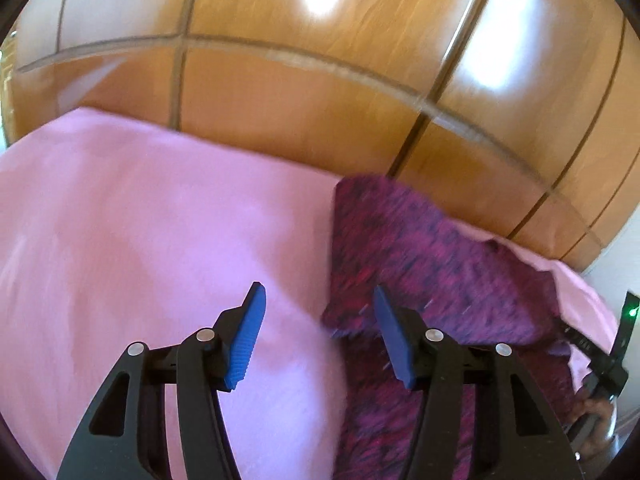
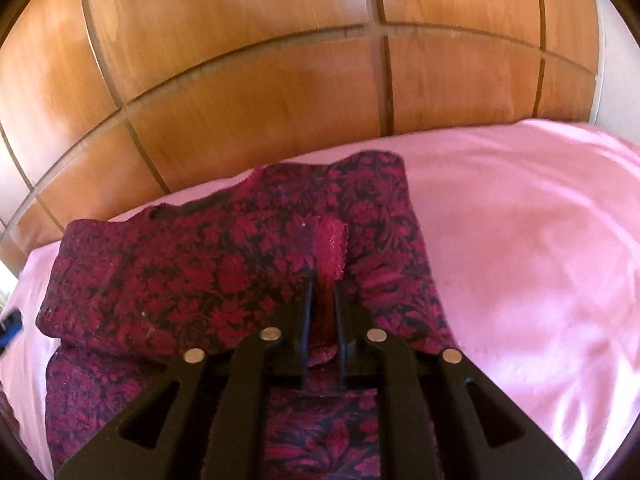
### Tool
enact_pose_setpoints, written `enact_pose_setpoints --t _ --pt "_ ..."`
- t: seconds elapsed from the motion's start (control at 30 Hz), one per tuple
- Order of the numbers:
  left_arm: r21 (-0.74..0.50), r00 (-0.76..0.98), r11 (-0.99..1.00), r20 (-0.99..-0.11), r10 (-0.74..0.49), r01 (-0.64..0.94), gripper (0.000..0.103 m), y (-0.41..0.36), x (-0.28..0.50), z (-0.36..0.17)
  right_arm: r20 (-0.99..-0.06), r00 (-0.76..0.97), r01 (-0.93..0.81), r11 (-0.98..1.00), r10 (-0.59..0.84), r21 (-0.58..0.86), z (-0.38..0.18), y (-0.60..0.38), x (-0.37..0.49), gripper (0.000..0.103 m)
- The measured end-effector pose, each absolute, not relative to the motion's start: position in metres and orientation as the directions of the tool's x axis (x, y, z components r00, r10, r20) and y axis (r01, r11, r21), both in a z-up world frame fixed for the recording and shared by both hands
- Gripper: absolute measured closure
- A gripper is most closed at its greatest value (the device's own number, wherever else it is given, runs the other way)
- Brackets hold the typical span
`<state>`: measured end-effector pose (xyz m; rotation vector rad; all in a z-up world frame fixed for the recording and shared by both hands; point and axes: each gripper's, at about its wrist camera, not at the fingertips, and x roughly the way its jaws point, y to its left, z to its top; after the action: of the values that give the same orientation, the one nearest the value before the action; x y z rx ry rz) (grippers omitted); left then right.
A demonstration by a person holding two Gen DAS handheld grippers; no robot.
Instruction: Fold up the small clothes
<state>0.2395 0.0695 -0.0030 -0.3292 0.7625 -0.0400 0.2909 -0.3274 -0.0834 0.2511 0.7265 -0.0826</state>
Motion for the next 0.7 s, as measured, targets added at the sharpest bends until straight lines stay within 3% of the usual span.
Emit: enact_pose_setpoints --t 0.03,0.07,0.23,0.47,0.57,0.6,0.7 --pt "-0.315 0.733 0.948 -0.657 -0.178 -0.052 0.047 0.067 0.244 0.002 -0.657 0.754 0.180 0.967 -0.018 0.181 -0.077 -0.327 0.286 0.064" --pt "-0.313 0.736 0.949 -0.650 -0.189 -0.033 0.047 0.064 0.249 0.006 -0.643 0.765 0.186 0.967 -0.033 0.171 -0.071 -0.326 0.281 0.060" --pt "-0.289 0.738 0.956 -0.633 -0.235 0.056 0.059 0.045 0.274 0.015 -0.580 0.813 0.053 0.986 0.048 0.156 -0.041 -0.299 0.271 0.060" --pt "-0.273 0.696 0.947 -0.646 -0.312 0.170 0.059 0.006 0.325 0.007 -0.674 0.735 0.000 0.994 0.077 0.113 -0.063 -0.273 0.314 0.057" --pt "-0.301 0.642 0.937 -0.687 -0.341 0.175 0.059 -0.004 0.360 -0.011 -0.703 0.711 0.027 0.999 0.010 0.042 -0.077 -0.275 0.325 0.058" --pt "-0.299 0.630 0.941 -0.703 -0.332 0.162 0.067 -0.005 0.366 -0.018 -0.705 0.710 0.032 0.999 -0.002 0.029 -0.081 -0.278 0.328 0.058" --pt "-0.308 0.563 0.946 -0.766 -0.310 0.102 0.069 -0.005 0.384 -0.064 -0.691 0.723 0.033 0.998 0.011 0.051 -0.094 -0.284 0.330 0.058"
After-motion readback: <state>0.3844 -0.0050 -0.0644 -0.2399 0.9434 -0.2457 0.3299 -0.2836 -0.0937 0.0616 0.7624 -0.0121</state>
